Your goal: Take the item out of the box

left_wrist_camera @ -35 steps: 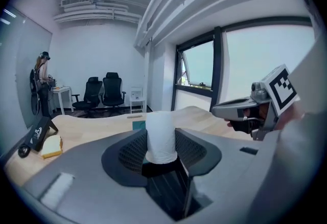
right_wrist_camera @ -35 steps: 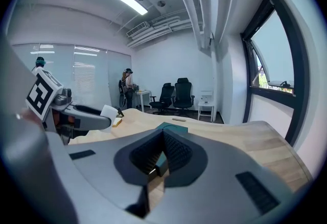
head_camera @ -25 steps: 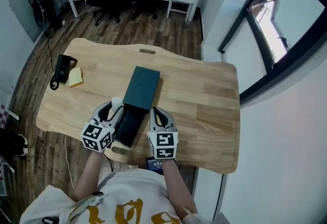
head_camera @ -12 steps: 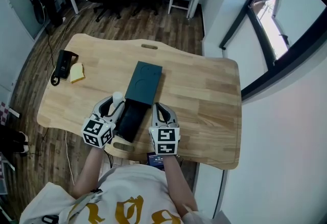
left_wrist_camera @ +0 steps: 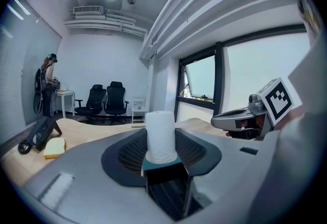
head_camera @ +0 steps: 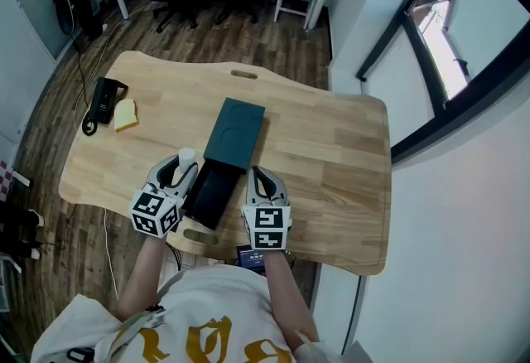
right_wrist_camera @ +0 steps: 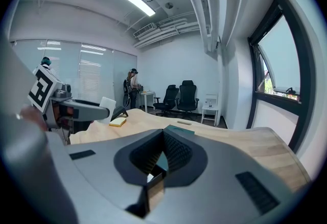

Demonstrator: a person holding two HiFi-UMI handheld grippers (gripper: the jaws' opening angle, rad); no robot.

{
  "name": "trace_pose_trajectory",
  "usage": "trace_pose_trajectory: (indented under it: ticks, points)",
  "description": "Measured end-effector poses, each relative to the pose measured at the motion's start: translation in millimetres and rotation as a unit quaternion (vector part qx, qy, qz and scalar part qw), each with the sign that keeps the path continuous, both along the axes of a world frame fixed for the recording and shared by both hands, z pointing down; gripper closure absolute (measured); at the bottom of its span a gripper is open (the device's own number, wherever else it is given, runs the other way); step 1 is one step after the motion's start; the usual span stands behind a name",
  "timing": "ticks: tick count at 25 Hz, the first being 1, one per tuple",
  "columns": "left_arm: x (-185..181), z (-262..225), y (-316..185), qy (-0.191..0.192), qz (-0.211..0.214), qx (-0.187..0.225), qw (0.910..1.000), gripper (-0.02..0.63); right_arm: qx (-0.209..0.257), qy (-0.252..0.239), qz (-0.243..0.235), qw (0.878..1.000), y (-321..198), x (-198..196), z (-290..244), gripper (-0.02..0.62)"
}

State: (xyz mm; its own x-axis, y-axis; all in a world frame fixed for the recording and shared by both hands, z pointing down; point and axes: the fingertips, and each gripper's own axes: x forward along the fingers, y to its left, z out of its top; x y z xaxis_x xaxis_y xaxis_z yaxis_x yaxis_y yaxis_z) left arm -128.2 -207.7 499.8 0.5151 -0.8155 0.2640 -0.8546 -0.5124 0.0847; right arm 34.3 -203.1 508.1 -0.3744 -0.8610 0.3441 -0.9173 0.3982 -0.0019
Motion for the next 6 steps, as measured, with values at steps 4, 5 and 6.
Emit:
trace_pose_trajectory:
  ticks: [4, 5, 6]
  points:
    - [-1.3, 3.8, 0.7, -0.001, 0.003, -0.005, 1.0000, 0.443, -0.002, -0.001, -0.002, 1.000, 1.5, -5.5, 1.4, 0.591]
    - [-1.4, 4.7, 0.8, -0.001, 0.004, -0.006, 1.0000, 0.443, -0.003, -0.002, -0.002, 1.000, 1.7, -6.8, 1.9, 0.591]
    - [-1.5, 5.6, 0.8, -0.002, 0.005, -0.007, 1.0000, 0.443, -0.003, -0.003, -0.002, 1.000, 1.8, -8.1, 2.4, 0.591]
